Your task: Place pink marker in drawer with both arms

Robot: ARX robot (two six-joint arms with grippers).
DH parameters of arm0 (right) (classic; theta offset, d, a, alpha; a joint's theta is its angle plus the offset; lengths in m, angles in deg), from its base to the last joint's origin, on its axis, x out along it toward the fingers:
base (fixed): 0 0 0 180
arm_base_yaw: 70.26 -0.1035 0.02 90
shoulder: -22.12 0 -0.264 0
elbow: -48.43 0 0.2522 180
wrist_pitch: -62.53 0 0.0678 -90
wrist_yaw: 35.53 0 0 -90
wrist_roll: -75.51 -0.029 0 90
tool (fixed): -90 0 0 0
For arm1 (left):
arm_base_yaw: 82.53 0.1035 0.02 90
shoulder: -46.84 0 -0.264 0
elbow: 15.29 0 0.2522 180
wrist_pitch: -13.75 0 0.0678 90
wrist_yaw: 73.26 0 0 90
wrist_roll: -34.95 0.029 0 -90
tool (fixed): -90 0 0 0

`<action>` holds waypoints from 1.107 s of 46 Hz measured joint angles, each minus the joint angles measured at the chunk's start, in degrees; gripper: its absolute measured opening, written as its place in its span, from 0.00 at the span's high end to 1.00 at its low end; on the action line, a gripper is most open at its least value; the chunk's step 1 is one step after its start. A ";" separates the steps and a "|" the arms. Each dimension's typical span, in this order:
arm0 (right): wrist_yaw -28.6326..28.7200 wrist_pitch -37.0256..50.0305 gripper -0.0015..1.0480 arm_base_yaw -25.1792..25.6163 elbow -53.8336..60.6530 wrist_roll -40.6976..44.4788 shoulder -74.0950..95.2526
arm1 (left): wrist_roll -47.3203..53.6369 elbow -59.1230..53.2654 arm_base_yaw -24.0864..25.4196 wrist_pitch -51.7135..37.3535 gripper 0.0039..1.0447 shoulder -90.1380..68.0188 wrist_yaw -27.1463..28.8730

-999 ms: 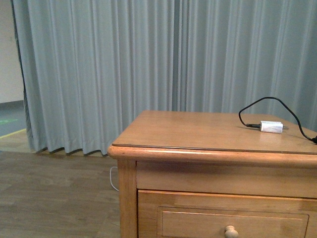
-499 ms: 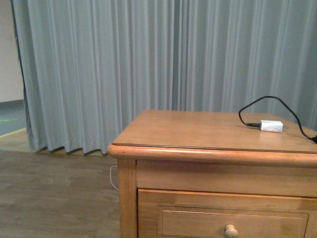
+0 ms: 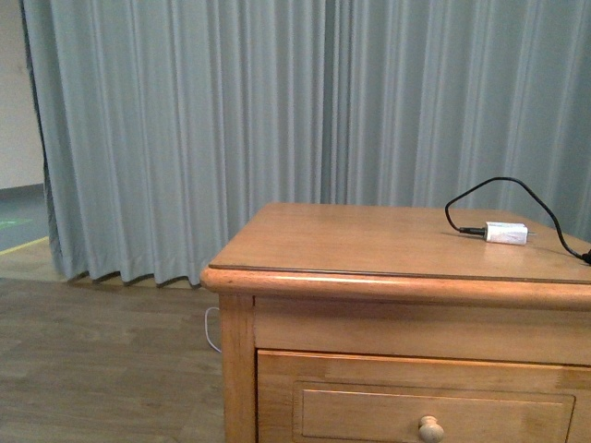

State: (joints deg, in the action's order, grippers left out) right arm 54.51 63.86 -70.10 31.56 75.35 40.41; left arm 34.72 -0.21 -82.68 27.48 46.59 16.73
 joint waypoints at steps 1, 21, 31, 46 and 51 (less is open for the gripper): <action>0.00 -0.35 0.99 0.00 0.17 0.00 -0.50 | 0.00 0.00 0.00 0.00 0.06 0.00 0.00; 0.00 -4.61 0.99 0.00 2.84 0.02 -8.04 | 0.00 0.00 0.00 0.00 0.06 0.00 0.02; 0.02 -14.75 0.99 0.00 2.80 0.02 -17.97 | 0.00 0.00 0.00 0.00 0.06 0.00 0.02; 0.02 -15.06 0.99 0.00 2.80 0.02 -18.05 | 0.00 0.00 0.00 0.00 0.06 0.00 0.02; 0.02 -15.06 0.98 0.00 2.80 0.11 -18.05 | 0.00 0.00 0.00 0.00 0.06 0.00 0.02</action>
State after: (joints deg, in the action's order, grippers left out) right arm 54.53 48.80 -70.10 34.35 75.46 22.35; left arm 34.72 -0.21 -82.68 27.48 46.59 16.75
